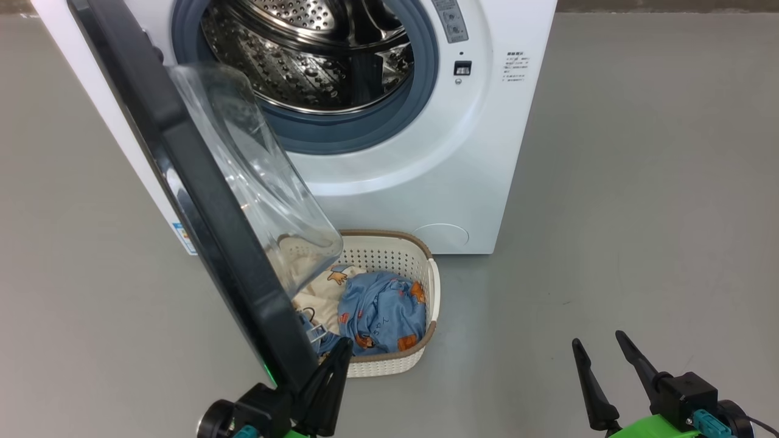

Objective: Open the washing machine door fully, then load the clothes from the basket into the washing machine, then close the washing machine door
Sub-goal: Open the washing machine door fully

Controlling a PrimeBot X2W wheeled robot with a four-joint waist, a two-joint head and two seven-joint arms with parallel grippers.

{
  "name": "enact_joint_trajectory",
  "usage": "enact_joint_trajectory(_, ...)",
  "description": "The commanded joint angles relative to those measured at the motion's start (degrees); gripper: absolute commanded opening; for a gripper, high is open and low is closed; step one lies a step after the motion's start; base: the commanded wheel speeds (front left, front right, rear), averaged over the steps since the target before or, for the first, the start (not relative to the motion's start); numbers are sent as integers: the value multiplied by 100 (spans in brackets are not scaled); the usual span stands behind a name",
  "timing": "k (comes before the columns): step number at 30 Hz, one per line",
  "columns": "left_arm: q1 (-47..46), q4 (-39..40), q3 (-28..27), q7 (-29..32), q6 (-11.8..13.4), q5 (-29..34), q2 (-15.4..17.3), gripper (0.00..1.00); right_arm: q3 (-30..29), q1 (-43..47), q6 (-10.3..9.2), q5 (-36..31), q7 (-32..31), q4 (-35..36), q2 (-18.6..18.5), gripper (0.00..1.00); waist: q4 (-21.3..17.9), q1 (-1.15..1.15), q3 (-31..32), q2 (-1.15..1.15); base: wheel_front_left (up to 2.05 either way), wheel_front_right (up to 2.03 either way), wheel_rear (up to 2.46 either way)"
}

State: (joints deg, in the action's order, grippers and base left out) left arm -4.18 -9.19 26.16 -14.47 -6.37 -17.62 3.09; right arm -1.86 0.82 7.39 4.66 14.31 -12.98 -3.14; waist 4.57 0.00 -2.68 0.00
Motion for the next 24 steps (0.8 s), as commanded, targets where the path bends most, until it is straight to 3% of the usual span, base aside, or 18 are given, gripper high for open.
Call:
enact_joint_trajectory(1, -242, 95, -203, -52, 17, 41, 13, 0, 138, -201, 10, 63, 69, 113, -41, 100, 6, 0, -11, 0, 0, 0, 0)
enact_joint_trajectory(24, -193, -159, -354, -52, 122, -6, -19, 0, 144, -285, 10, 98, 69, 70, -46, 100, 258, 0, -177, 0, 0, 0, 0)
